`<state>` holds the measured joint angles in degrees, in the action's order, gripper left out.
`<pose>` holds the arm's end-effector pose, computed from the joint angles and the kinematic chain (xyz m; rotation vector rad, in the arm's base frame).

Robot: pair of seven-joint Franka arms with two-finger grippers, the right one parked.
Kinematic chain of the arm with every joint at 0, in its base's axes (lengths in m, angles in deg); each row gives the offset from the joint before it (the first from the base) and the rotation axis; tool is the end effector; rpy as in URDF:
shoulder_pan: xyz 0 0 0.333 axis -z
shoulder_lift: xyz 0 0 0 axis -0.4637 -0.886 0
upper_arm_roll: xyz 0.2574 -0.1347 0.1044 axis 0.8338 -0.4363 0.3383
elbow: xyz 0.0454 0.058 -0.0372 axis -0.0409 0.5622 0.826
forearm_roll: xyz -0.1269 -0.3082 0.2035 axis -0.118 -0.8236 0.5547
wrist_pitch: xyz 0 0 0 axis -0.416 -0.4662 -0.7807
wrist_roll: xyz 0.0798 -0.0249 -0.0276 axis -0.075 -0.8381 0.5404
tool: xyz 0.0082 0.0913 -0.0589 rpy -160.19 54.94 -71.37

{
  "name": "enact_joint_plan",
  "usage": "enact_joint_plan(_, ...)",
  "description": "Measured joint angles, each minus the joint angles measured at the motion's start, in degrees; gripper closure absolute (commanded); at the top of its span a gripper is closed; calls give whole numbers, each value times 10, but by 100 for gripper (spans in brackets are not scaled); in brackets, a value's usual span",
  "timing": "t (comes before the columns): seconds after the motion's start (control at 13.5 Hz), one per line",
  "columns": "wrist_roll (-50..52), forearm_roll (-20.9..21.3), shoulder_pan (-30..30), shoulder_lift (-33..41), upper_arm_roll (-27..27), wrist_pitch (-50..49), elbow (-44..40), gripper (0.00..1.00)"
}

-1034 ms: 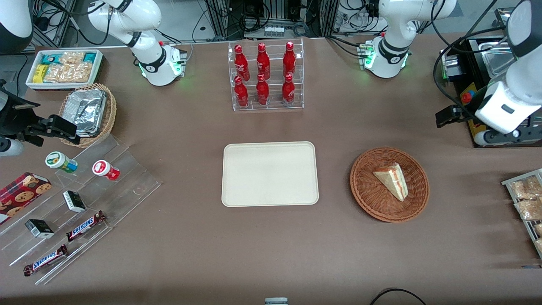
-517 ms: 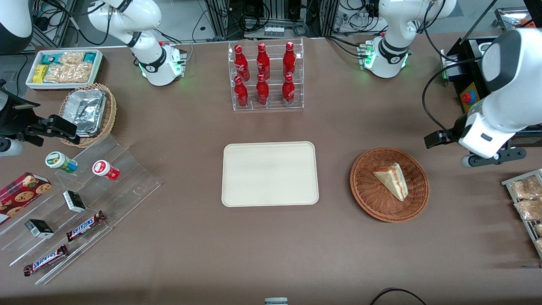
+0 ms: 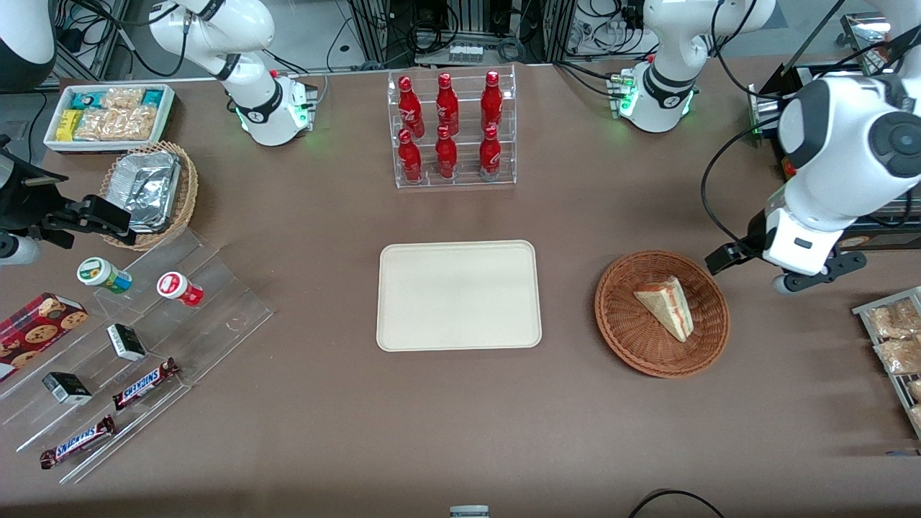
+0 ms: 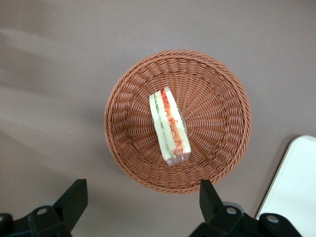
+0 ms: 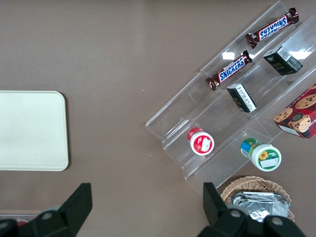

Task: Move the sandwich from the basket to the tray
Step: 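Lower the open left gripper onto the wrapped sandwich and close it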

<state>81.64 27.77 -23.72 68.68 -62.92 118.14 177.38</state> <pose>0.5560 -0.0522 0.4397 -3.0784 -0.5753 0.0002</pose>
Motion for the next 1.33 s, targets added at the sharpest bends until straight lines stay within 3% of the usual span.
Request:
enact_joint_plan(0.67,146,-1,2,-48,-32,98,46,0)
enact_joint_plan(1.33,157,-1,2,-133,-35,178,46,0)
